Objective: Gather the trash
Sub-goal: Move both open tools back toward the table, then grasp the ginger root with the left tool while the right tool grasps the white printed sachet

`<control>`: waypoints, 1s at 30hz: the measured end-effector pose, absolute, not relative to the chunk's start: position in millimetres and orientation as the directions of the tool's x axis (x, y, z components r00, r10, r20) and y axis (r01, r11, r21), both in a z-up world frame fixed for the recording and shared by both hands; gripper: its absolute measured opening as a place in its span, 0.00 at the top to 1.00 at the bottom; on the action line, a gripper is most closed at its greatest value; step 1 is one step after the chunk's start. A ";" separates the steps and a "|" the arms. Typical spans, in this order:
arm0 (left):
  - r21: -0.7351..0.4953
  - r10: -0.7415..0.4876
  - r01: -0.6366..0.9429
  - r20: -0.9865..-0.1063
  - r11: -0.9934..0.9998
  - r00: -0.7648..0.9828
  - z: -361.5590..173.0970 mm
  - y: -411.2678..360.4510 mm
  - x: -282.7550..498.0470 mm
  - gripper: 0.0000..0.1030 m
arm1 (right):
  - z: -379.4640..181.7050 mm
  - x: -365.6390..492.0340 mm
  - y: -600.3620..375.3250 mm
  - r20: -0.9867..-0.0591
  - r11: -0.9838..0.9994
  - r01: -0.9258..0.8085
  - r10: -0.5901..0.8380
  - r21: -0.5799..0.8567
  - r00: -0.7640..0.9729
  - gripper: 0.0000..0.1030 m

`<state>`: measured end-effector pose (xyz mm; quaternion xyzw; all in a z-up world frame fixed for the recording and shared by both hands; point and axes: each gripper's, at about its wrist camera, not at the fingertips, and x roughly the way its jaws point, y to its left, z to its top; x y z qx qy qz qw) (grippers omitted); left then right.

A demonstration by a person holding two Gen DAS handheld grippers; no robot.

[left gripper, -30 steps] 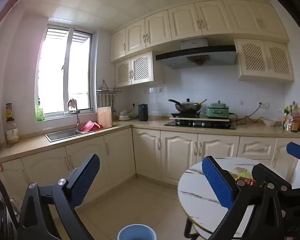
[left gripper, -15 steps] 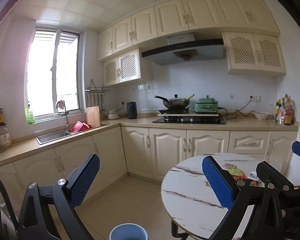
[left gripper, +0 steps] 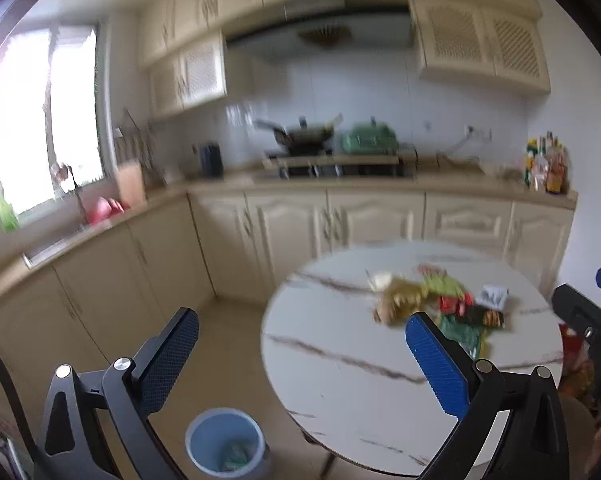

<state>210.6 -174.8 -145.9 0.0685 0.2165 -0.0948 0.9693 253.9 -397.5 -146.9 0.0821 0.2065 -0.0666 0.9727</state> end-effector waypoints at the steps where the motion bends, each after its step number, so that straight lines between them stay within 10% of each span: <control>1: 0.078 -0.162 0.222 -0.462 0.972 0.872 -150.0 -176.3 223.2 0.01 | -154.4 258.2 -405.6 -0.434 0.974 0.182 -0.108 0.133 0.895 0.00; 25: -0.025 -0.289 0.427 -0.771 0.904 0.567 -206.8 -285.6 537.0 0.01 | -280.4 378.5 -521.8 -0.719 0.933 0.336 -0.146 0.129 0.679 0.00; 30: -0.056 -0.294 0.412 -0.787 0.910 0.542 -220.9 -284.6 587.5 0.15 | -293.6 393.9 -541.4 -0.739 0.923 0.356 -0.137 0.146 0.660 0.00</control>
